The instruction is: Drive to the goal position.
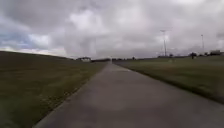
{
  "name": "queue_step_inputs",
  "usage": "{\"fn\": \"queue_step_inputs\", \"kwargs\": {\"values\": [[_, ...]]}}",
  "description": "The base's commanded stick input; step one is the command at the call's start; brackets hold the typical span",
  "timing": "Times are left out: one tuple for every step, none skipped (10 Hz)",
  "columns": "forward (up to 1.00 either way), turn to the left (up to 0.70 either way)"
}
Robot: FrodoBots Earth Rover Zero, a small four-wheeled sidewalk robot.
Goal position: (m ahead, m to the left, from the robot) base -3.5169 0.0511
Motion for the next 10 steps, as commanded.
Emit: {"fn": "queue_step_inputs", "kwargs": {"values": [[0.1, -0.19], [0.09, -0.18], [0.09, -0.17], [0.1, -0.19], [0.1, -0.19], [0.1, -0.19], [0.1, -0.19], [0.1, -0.18], [0.1, -0.18], [1.0, -0.38]]}}
